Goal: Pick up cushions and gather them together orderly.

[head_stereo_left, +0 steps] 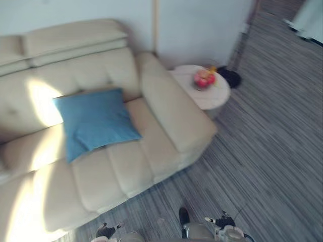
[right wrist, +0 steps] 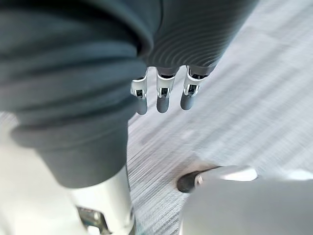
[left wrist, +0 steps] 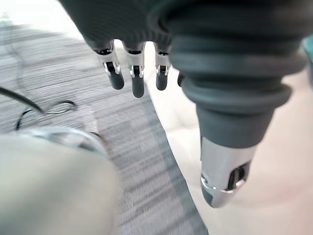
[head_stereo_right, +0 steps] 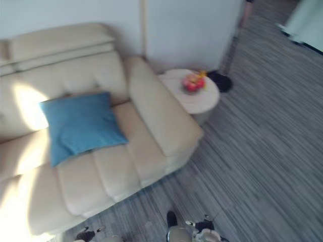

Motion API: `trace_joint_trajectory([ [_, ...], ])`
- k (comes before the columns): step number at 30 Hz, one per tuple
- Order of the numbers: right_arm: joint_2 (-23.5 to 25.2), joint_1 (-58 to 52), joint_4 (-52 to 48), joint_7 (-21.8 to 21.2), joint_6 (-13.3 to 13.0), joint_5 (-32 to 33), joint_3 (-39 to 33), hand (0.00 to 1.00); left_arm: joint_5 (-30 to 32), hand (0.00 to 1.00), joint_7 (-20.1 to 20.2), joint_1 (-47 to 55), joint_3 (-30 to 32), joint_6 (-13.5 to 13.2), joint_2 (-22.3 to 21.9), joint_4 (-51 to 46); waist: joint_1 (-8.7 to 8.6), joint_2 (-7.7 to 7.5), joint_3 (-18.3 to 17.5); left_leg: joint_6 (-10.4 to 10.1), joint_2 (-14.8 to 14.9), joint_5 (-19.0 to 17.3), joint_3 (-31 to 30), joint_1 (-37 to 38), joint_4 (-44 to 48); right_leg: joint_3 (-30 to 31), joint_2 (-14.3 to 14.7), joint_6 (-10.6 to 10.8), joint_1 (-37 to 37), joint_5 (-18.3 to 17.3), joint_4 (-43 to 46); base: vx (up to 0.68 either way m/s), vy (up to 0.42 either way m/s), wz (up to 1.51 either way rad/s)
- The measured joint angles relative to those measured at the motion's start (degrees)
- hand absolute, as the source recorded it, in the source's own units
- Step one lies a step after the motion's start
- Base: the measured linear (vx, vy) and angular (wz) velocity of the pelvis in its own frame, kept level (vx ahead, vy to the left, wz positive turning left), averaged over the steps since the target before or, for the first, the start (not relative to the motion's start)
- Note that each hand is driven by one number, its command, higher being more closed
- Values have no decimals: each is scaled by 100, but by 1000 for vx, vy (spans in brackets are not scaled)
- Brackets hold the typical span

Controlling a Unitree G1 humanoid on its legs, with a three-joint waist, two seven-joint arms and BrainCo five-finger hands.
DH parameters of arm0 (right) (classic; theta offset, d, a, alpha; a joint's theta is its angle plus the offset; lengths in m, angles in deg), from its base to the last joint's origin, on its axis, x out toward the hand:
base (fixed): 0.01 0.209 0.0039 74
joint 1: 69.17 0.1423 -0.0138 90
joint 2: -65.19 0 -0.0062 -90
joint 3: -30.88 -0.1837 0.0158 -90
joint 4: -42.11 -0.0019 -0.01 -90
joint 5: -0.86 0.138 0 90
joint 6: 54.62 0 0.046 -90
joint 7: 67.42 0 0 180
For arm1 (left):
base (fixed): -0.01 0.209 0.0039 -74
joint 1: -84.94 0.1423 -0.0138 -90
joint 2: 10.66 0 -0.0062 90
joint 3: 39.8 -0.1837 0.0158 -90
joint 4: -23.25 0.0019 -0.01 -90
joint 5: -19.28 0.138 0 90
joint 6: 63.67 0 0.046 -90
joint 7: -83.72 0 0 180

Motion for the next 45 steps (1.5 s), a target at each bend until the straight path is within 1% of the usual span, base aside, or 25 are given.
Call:
trace_joint_trajectory([
  [2,-69,-4,22,4,-8,-9,-2,0,6,0,25,-50,-144,19,-97,5,-32,88,-3,-98,70,63,732,358,-101,-2060,-488,-431,202,-251,268,77,-136,-163],
  [4,-134,73,100,2,-18,-31,-11,0,9,0,24,-76,-141,29,-149,18,-34,134,19,-278,71,174,1122,596,-357,-2622,-476,-472,252,-325,388,116,-156,-166],
  [6,-228,163,125,9,-36,-26,-39,0,23,0,40,-181,-173,43,-130,134,-76,196,74,-343,106,275,1217,747,-464,-2228,-201,-478,43,-492,475,153,-206,-147],
  [8,-340,212,241,36,-40,-15,-99,0,62,0,53,-280,-334,98,-187,221,-101,246,108,-324,428,350,1154,738,378,-1738,84,-490,-64,-744,641,277,-278,-130],
  [9,-359,219,275,48,-40,-10,-91,0,65,0,67,-290,-335,110,-209,254,-106,291,142,-156,831,428,959,586,1366,-1532,286,-506,86,-776,529,283,-245,-129],
  [10,-353,222,327,71,-21,-10,-58,0,40,0,100,-264,-305,114,-245,291,-84,328,178,464,1232,267,434,233,2713,-1178,584,-580,351,-738,288,235,-169,-163],
  [12,-353,231,380,123,-7,-4,-24,0,10,0,98,-254,-198,65,-277,193,-47,372,263,473,1082,-89,-589,-388,3900,-669,861,-755,707,-741,74,238,-104,-164],
  [13,-357,297,517,137,-4,2,95,0,-29,0,91,-248,-201,11,-275,78,11,339,333,268,653,-243,-1292,-829,4058,-134,1042,-752,944,-778,-73,251,-8,-198],
  [17,-298,344,647,147,5,4,118,0,-372,0,84,-222,-188,-98,-313,-207,267,376,417,289,-81,-356,-2381,-1739,3033,1239,1322,-564,1466,-657,-449,241,64,-200],
  [21,-225,352,402,171,6,14,112,0,-475,0,55,-227,121,-129,-538,-349,389,435,452,92,-801,-58,-3967,-2231,1125,2690,1407,-459,1669,-803,-507,347,205,-177],
  [22,-223,345,402,173,5,15,108,0,-477,0,48,-226,159,-132,-559,-351,395,440,449,102,-838,10,-4068,-2235,982,2778,1415,-418,1688,-827,-499,398,277,-143],
  [23,-186,295,373,190,7,14,97,0,-486,0,35,-217,225,-126,-629,-351,438,492,412,322,-864,174,-4316,-2226,692,3094,1493,-384,1718,-1068,-360,444,323,-144],
  [25,-101,183,172,186,-2,15,81,0,-537,0,53,-201,424,-116,-712,-443,567,466,388,189,-802,421,-4118,-2120,1003,3309,1492,-351,1696,-1528,139,514,374,-142],
  [27,166,26,14,156,-14,22,57,0,-570,0,58,-182,421,-113,-555,-504,597,142,329,269,-805,-100,-3571,-2017,1431,3141,1213,-14,1518,-1837,844,459,273,-125],
  [28,325,28,-32,112,-47,27,123,0,-569,0,51,-190,396,-85,-430,-489,616,-37,280,388,-761,-378,-3087,-1722,1469,2596,966,555,1107,-1943,1773,344,176,-124],
  [29,344,42,-32,104,-58,35,122,0,-569,0,41,-193,372,-68,-412,-480,615,-53,271,412,-735,-448,-2942,-1627,1456,2394,875,803,964,-1942,2071,483,248,-159],
  [30,341,90,-39,82,-74,90,113,0,-569,0,33,-203,153,-5,-356,-420,593,-39,278,446,-703,-583,-2662,-1297,1361,1533,459,941,565,-1948,2802,318,155,-112],
  [32,259,221,10,70,-89,184,123,0,-571,0,38,-301,-181,16,-295,-242,517,18,312,459,-640,-669,-2296,-705,933,-15,-209,501,275,-2021,3052,421,154,-106],
  [37,-52,457,248,64,-99,189,124,0,-569,0,41,-460,-432,28,-120,-162,415,127,376,428,-468,-660,-1740,391,17,-2047,-331,-139,-264,-1567,2003,467,20,-72],
  [39,-126,305,251,101,-97,190,109,0,-556,0,51,-491,-533,44,-6,-74,371,-34,287,282,-561,-743,-1785,543,317,-1979,-54,-743,-294,-752,973,701,-114,-32],
  [40,-297,273,244,107,-96,198,39,0,-480,0,52,-500,-498,56,-86,-7,285,266,316,132,-252,-756,-1921,391,1101,-1981,178,-805,-20,-854,934,482,-86,-12],
  [41,-321,270,247,129,-97,200,-22,0,-403,0,59,-513,-499,51,-136,-3,257,373,325,98,-23,-380,-2097,32,2094,-1924,398,-784,230,-907,689,697,-137,-37],
  [42,-309,255,234,164,-97,228,-74,0,-341,0,66,-489,-450,51,-185,-7,273,447,375,364,173,224,-2406,-382,3336,-1762,674,-733,701,-927,308,444,-110,-45],
  [44,-229,228,240,209,-99,272,-79,0,-341,0,89,-443,-322,59,-238,-21,282,418,411,435,228,143,-2625,-784,4470,-1520,856,-644,1252,-1001,7,540,-104,-63],
  [45,-143,240,268,208,-105,331,-91,0,-345,0,119,-438,-329,60,-270,-81,307,290,472,347,118,-33,-2753,-1203,4812,-1239,889,-631,1710,-1003,-262,608,-92,-73],
])
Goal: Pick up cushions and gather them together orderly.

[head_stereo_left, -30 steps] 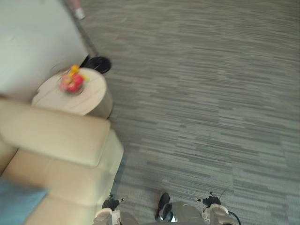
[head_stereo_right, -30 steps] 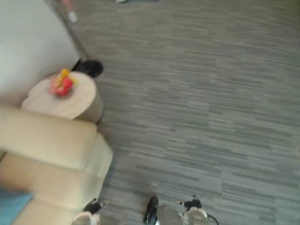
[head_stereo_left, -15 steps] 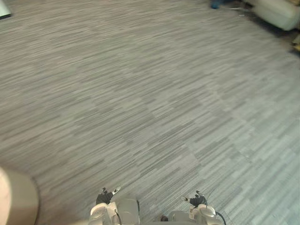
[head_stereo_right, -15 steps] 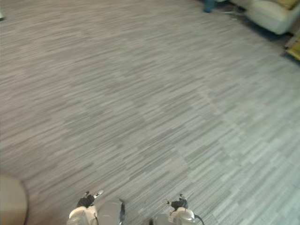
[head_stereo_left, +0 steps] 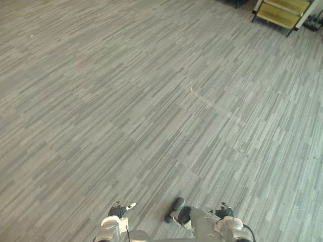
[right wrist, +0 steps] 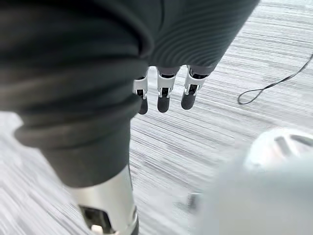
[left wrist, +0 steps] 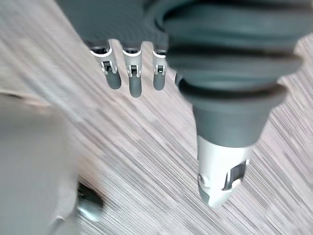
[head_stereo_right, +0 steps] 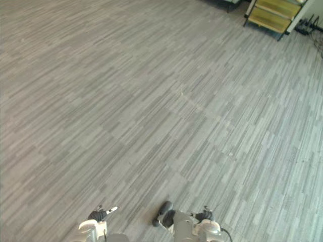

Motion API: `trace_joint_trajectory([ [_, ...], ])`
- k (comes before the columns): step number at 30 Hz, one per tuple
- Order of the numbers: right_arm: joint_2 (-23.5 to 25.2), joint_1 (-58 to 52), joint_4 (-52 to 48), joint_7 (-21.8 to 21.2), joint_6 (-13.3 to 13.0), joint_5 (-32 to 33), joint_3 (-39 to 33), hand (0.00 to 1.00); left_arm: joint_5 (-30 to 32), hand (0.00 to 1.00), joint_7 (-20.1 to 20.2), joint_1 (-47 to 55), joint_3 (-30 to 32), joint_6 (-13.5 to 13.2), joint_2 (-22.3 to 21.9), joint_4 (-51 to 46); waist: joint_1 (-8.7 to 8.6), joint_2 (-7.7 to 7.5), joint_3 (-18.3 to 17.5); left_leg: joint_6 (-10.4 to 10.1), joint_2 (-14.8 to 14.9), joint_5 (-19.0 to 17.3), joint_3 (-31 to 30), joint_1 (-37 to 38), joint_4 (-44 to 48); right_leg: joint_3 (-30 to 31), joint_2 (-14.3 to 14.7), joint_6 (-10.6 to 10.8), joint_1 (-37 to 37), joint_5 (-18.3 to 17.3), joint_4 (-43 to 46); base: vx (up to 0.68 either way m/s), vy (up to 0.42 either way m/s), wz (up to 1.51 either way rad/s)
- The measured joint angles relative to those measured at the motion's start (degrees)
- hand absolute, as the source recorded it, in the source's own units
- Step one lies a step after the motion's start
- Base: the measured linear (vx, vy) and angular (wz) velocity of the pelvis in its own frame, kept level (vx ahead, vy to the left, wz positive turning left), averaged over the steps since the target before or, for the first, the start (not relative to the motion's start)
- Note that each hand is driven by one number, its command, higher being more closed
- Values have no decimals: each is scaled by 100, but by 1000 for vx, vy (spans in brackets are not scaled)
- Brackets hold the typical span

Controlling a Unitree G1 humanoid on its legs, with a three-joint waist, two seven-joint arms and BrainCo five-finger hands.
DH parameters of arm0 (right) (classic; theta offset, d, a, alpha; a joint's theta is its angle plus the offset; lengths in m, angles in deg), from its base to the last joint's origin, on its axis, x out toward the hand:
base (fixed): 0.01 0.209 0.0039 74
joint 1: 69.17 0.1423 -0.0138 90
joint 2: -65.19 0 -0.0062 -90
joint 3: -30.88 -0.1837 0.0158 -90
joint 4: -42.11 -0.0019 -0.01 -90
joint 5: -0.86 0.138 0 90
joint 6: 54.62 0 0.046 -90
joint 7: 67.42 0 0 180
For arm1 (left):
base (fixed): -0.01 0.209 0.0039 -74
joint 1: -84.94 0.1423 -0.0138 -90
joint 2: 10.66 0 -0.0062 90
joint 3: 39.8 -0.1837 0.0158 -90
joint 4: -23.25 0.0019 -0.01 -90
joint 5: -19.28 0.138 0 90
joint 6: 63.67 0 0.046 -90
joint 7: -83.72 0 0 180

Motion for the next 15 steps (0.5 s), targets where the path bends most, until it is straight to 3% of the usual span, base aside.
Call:
trace_joint_trajectory([
  [2,86,50,10,4,-1,119,-38,0,9,0,35,-2,-21,-34,26,-196,71,-80,-6,65,-122,-223,24,-620,-309,392,8,39,375,25,-267,529,-13,-101],
  [4,123,104,10,14,-2,147,-87,0,3,0,31,-20,-31,-52,-6,-331,189,-48,12,118,-279,-377,-73,-1042,-1372,793,-34,50,629,25,-376,482,123,-123],
  [5,145,114,8,22,-6,175,-204,0,5,0,33,-42,-44,-63,-10,-367,211,-86,32,74,-562,-276,-334,-1170,-2437,1011,-177,373,798,-74,-404,394,179,-92],
  [6,132,105,2,31,-7,180,-233,0,5,0,29,-45,-47,-69,-30,-367,229,-51,23,53,-703,-8,-510,-1174,-3127,1138,-220,551,890,-178,-404,473,247,-112],
  [7,82,42,-20,70,-11,181,-253,0,-19,0,27,-21,-32,-74,-113,-342,252,40,14,-126,-841,961,-883,-1180,-3716,1408,-222,876,1011,-403,-399,477,253,-71],
  [8,153,-3,-9,93,4,179,-240,0,1,0,18,-61,-72,-84,-80,-328,192,-141,-50,-34,-1047,784,-795,-1045,-3777,1655,-472,922,1069,-389,-451,473,253,-42],
  [9,153,-41,-2,105,15,179,-254,0,0,0,15,-94,-131,-88,-81,-337,179,-183,-76,2,-1100,717,-738,-1046,-3766,1720,-549,909,1047,-325,-441,501,250,-8],
  [11,152,-152,-20,109,49,171,-354,0,0,0,16,-98,-144,-87,-104,-363,239,-182,-74,135,-1084,225,-502,-998,-3283,2012,-727,1034,1049,-326,-49,540,260,-46],
  [13,186,-152,-63,85,35,112,-346,0,-23,0,1,64,-147,-65,-68,-344,288,-191,-91,289,-995,-223,-103,-503,-3148,2220,-964,1178,625,-363,1411,468,199,-96],
  [14,173,-151,-75,49,16,75,-257,0,-1,0,9,95,-234,-57,-42,-285,250,-174,-88,348,-1009,-508,60,-82,-3216,2275,-1273,1450,-5,-139,3030,377,138,-67],
  [15,178,-158,-75,22,18,81,-256,0,1,0,17,93,-286,-53,-13,-238,220,-172,-86,388,-1014,-574,98,40,-3215,2264,-1372,1494,-215,-142,3487,462,117,-51],
])
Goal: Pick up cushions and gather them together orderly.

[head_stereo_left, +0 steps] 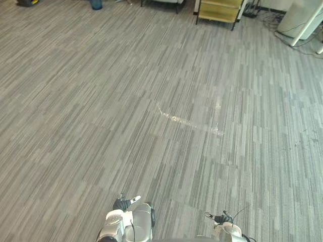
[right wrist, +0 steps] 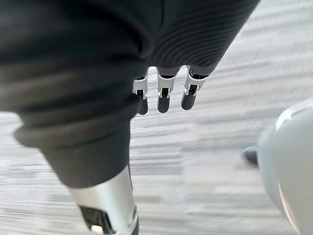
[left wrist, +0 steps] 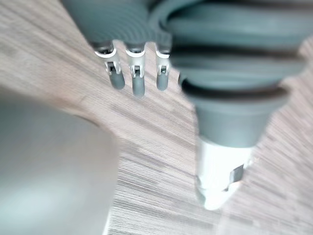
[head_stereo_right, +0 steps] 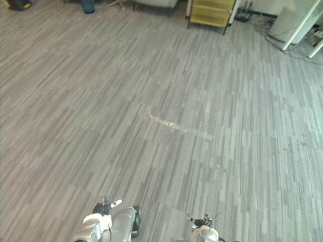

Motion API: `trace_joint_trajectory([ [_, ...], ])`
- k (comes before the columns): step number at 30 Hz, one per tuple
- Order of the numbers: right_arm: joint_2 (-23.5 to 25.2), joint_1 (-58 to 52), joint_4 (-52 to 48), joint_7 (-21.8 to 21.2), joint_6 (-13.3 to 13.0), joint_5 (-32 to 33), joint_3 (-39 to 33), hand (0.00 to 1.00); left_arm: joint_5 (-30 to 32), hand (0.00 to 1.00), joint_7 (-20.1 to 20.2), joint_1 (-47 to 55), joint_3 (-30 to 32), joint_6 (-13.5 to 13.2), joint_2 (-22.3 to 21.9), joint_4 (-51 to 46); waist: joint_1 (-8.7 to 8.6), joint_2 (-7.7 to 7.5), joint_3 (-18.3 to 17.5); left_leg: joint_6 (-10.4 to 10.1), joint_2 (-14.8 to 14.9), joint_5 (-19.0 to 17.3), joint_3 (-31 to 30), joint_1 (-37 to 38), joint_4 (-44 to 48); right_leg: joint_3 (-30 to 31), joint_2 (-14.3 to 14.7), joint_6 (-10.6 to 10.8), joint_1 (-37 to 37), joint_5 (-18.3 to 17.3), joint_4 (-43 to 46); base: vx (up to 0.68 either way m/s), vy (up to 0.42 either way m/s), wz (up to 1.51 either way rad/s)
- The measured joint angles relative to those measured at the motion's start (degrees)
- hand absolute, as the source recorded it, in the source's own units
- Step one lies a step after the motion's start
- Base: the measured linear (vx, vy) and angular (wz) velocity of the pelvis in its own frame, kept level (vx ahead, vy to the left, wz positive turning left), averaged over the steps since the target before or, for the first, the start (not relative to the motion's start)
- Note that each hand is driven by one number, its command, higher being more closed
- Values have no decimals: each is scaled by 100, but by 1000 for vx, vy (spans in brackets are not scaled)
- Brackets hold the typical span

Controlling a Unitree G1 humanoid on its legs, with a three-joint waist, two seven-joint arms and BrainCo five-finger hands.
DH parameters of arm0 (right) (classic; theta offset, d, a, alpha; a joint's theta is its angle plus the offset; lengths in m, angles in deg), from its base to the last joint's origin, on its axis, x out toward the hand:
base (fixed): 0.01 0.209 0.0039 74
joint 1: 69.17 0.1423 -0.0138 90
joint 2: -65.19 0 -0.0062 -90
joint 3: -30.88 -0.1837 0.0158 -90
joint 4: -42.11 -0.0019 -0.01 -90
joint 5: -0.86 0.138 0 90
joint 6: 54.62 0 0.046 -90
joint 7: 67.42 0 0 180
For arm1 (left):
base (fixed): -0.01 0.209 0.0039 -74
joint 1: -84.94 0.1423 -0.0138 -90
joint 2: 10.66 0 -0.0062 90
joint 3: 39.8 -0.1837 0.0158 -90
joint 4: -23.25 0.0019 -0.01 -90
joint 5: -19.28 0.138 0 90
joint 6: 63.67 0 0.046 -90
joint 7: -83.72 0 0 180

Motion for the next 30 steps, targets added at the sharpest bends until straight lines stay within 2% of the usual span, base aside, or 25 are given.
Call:
trace_joint_trajectory([
  [1,-46,27,-25,-51,-1,-22,13,0,2,0,3,-1,-112,15,72,105,-53,-23,-8,22,2,-75,74,299,-117,-243,-163,-96,-340,-155,540,396,37,-25],
  [2,-84,24,14,-69,1,-26,12,0,5,0,3,34,-134,28,110,145,-68,17,-10,18,52,-76,148,671,-453,-609,-221,-271,-588,-322,486,401,15,-25],
  [3,-96,26,28,-74,0,-29,13,0,4,0,-2,54,-131,27,118,146,-77,12,-24,16,92,-75,192,818,-584,-753,-205,-336,-692,-373,377,399,-27,-27],
  [5,-144,53,43,-83,-1,-52,46,0,8,0,-6,80,-130,26,160,157,-103,32,-25,-30,283,-49,265,1279,-1084,-1084,29,-372,-1080,-402,-544,387,-75,-17],
  [7,-216,63,65,-107,5,-67,133,0,10,0,-8,111,-134,27,165,220,-160,31,-31,-139,416,12,286,1520,-1426,-1044,338,-314,-1435,-3,-1830,434,-145,3],
  [8,-247,58,73,-106,4,-74,188,0,12,0,-8,133,-148,23,209,217,-219,-44,-47,-186,386,29,211,1620,-1548,-819,519,-381,-1502,661,-2808,432,-203,31],
  [9,-326,37,116,-117,1,-63,225,0,62,0,-5,149,-153,32,242,258,-317,-107,-82,-290,354,-30,-59,1711,-1489,-508,648,-701,-1466,1422,-3020,445,-229,26],
  [10,-410,50,146,-116,2,-76,231,0,110,0,-7,135,-151,33,155,294,-324,80,-118,-296,487,-25,-182,1745,-1426,-580,738,-692,-1456,1367,-2885,458,-227,19],
  [11,-505,49,212,-120,0,-136,228,0,156,0,-6,142,-153,15,90,318,-297,244,-210,-431,615,53,-342,1627,-1109,-609,819,-741,-1405,1135,-2849,476,-232,-7],
  [12,-548,51,228,-129,-10,-157,132,0,214,0,-30,136,-90,14,-49,316,-287,437,-199,-518,762,225,-626,1245,-137,-693,949,-803,-1242,876,-2808,473,-222,3],
  [13,-541,50,193,-129,-19,-153,71,0,224,0,-49,120,-2,23,-102,317,-304,491,-172,-480,807,413,-757,1024,392,-760,985,-815,-1115,779,-2808,469,-243,19],
  [14,-523,14,110,-125,-14,-120,56,0,221,0,-53,112,155,25,-191,270,-326,542,-112,-339,901,1138,-934,542,1590,-827,1049,-870,-741,599,-2925,466,-203,31],
  [15,-502,-40,84,-121,-3,-108,68,0,222,0,-53,120,182,20,-197,194,-308,505,-54,-336,1028,1730,-988,243,2295,-860,1119,-907,-405,530,-3095,550,-207,28],
  [16,-453,-107,84,-110,3,-10,95,0,222,0,-41,121,173,2,-185,80,-243,489,-39,-342,1137,1442,-939,-115,3074,-873,1183,-960,22,433,-3309,538,-182,14],
  [17,-373,-106,83,-92,2,32,96,0,222,0,-44,131,159,-23,-157,-10,-211,406,-19,-366,1121,1166,-823,-482,3456,-874,1184,-962,425,352,-3549,431,-144,6],
  [19,-278,-44,82,-68,3,94,68,0,212,0,-43,122,118,-24,-106,-143,-208,324,-4,-324,1021,815,-578,-1013,3189,-861,1171,-934,886,325,-3891,421,-98,-3],
  [20,-279,60,88,-54,4,110,44,0,203,0,-42,98,117,-32,-107,-198,-188,301,8,-334,878,624,-403,-1244,2540,-838,1134,-928,1085,323,-4071,435,-25,-13],
  [21,-274,84,104,-49,4,115,21,0,201,0,-42,65,113,-30,-106,-199,-172,267,26,-365,707,602,-353,-1294,1874,-831,1057,-879,1186,294,-4133,447,51,-16],
  [22,-281,111,122,-37,3,143,-4,0,196,0,-46,42,108,-27,-110,-200,-154,220,49,-341,374,693,-324,-1292,671,-824,917,-759,1327,220,-4192,458,114,-13],
  [23,-293,109,127,-32,2,230,-11,0,194,0,-50,29,96,-24,-120,-188,-139,205,57,-343,69,1078,-391,-1272,-627,-801,808,-601,1490,106,-4264,464,134,-13],
  [24,-326,100,147,-26,1,229,-28,0,187,0,-52,30,73,-27,-120,-189,-121,218,52,-344,-24,1451,-451,-1212,-1294,-765,802,-501,1594,29,-4320,486,165,-32],
  [25,-354,105,279,-21,3,230,-29,0,102,0,-54,23,67,-36,-95,-189,5,181,36,-251,-117,2286,-465,-1064,-1498,-595,792,-362,1743,-75,-4401,502,146,-20],
  [26,-249,106,364,-27,5,231,8,0,117,0,-58,-15,-1,-34,-4,-174,-7,-46,-31,-90,-296,2080,-348,-1076,-1459,-548,595,-400,1772,-72,-4375,605,158,-9],
  [28,-208,91,356,-29,6,225,-13,0,112,0,-38,-87,10,-23,73,-137,-13,-181,-28,78,-402,1731,-334,-1163,-1026,-437,458,-446,1740,39,-4078,501,123,17],
  [30,-176,11,322,-30,-1,223,-150,0,109,0,-41,-84,12,-29,66,-123,24,-237,-52,166,-442,1288,-265,-994,-707,-244,284,-421,1466,34,-3028,518,165,-3],
])
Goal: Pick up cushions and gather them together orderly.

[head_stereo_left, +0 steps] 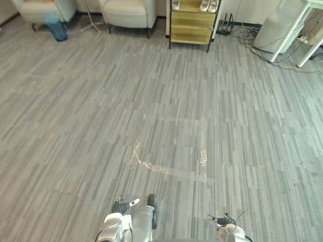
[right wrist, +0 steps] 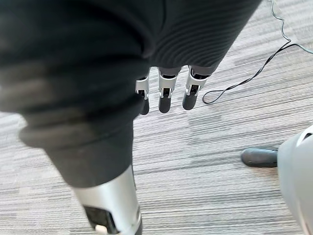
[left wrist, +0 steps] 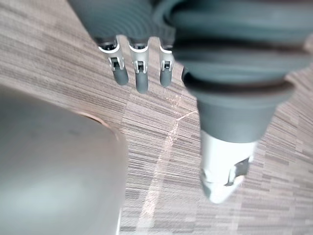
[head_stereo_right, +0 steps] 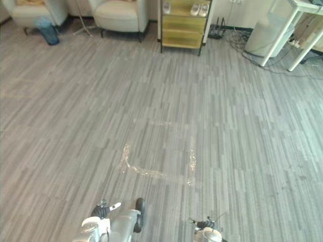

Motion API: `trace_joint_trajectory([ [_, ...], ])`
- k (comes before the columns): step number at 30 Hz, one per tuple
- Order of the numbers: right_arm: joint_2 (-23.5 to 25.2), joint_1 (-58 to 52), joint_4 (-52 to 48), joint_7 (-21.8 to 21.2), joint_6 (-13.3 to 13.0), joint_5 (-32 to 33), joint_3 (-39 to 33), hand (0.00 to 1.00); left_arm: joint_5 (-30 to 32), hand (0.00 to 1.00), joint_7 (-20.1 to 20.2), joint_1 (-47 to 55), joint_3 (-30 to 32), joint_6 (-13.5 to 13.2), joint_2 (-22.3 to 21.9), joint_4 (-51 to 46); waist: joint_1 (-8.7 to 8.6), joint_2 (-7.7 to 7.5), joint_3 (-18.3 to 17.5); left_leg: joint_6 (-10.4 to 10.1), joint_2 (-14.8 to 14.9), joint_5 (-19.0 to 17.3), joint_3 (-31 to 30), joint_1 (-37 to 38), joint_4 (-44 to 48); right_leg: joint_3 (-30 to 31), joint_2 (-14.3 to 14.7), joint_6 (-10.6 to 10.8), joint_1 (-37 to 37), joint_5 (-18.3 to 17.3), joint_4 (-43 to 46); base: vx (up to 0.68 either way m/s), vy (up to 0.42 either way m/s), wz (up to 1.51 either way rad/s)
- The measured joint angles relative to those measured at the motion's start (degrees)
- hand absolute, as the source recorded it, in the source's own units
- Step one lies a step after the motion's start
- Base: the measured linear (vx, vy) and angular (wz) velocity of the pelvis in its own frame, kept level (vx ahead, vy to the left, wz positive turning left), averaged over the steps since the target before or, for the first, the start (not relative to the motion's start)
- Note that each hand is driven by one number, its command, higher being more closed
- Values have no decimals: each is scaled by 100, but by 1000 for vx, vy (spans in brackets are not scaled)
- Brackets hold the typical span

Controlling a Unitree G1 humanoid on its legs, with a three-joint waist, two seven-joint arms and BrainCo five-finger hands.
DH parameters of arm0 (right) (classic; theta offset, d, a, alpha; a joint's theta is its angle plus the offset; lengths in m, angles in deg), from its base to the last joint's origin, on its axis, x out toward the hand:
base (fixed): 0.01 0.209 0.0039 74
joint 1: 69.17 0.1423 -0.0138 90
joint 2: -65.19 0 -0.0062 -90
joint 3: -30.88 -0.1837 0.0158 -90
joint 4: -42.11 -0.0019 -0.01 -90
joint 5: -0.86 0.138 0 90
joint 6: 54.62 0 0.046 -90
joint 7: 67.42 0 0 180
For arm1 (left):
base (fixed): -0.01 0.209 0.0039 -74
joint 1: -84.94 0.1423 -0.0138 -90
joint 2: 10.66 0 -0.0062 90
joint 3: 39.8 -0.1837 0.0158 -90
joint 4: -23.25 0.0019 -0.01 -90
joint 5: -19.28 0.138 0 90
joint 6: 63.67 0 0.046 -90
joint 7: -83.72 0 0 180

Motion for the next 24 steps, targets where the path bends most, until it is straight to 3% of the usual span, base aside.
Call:
trace_joint_trajectory([
  [1,14,-18,4,-15,-1,-5,-30,0,3,0,9,-4,-53,8,47,41,-13,-9,-1,25,-61,-237,-16,272,-10,151,-188,346,-511,264,1375,460,153,-9],
  [2,31,-37,7,-29,2,-9,-31,0,4,0,5,-9,-144,16,77,103,-27,-28,5,46,-110,-348,-34,490,-67,284,-315,544,-905,492,2364,459,122,5],
  [3,48,-113,10,-54,5,-12,-28,0,6,0,5,8,-233,53,143,183,-86,-48,14,61,-173,-500,-81,875,-159,283,-457,490,-1420,422,3597,475,82,11],
  [5,40,-165,-92,-90,-15,-10,-25,0,3,0,-10,100,-233,61,175,223,-136,2,28,76,-169,-584,-77,1518,-490,49,-500,284,-1921,38,4064,520,50,5],
  [7,36,-123,-87,-114,-30,-8,-16,0,3,0,-12,139,-223,66,194,234,-180,-4,21,71,-100,-596,-110,2038,-844,-310,-415,106,-2310,-302,3405,460,-59,10],
  [9,5,1,-110,-121,-67,-10,-16,0,3,0,-12,198,-215,64,158,239,-270,121,57,20,142,-625,-142,2415,-1133,-395,-27,101,-2702,-204,1699,488,-142,19],
  [10,3,20,-112,-120,-68,-8,-17,0,3,0,-11,228,-212,63,161,242,-298,153,38,-51,206,-666,-139,2473,-1188,-314,133,136,-2751,29,1032,397,-138,25],
  [11,4,14,-107,-115,-71,-10,-25,0,0,0,-7,266,-197,57,166,254,-314,129,24,-228,238,-782,-161,2566,-1234,-83,279,115,-2819,546,202,310,-122,33],
  [12,4,-16,-71,-110,-68,-10,-52,0,4,0,-10,277,-152,57,168,274,-315,66,-15,-302,218,-919,-237,2655,-1218,152,327,92,-2860,934,-9,426,-228,56],
  [13,-1,-86,-55,-114,-62,6,-81,0,7,0,-10,296,-80,57,173,311,-332,-31,-97,-399,198,-1144,-409,2758,-1137,409,367,-165,-2869,1445,43,484,-291,54],
  [14,-123,-98,-59,-116,-62,-13,-87,0,7,0,-23,313,59,51,4,351,-306,238,-194,-471,452,-1223,-504,2785,-984,204,507,-208,-2860,1177,308,593,-350,49],
  [15,-149,-113,-61,-116,-62,-12,-91,0,9,0,-21,343,121,44,-90,350,-298,315,-277,-472,516,-1222,-549,2668,-736,166,567,-263,-2838,983,322,572,-335,51],
  [16,-151,-136,-110,-112,-71,3,-124,0,12,0,-25,332,211,49,-240,333,-330,493,-271,-486,710,-1227,-619,2283,227,-91,640,-329,-2589,778,233,453,-276,56],
  [17,-153,-150,-181,-112,-69,-1,-124,0,19,0,-14,321,294,53,-287,316,-357,571,-271,-516,820,-1174,-607,2020,832,-170,708,-349,-2474,708,178,428,-269,69],
  [18,-136,-188,-296,-101,-53,5,-88,0,21,0,-9,309,364,74,-348,245,-356,674,-204,-471,1090,-819,-565,1520,2060,-301,838,-454,-2120,571,41,330,-184,46],
  [20,-92,-244,-302,-70,-57,9,14,0,28,0,-5,335,346,64,-351,-1,-264,610,-144,-463,1420,-822,-346,903,3384,-418,936,-569,-1496,325,-135,393,-177,30],
  [21,-79,-239,-298,-53,-53,23,39,0,60,0,-7,339,329,59,-319,-61,-245,562,-133,-514,1439,-857,-240,726,3464,-465,913,-557,-1295,281,-239,418,-188,19],
  [24,5,-144,-300,-31,-62,117,-18,0,91,0,-7,310,237,46,-281,-124,-234,499,-131,-528,1279,-985,55,225,2219,-505,880,-464,-786,278,-752,334,-79,2],
])
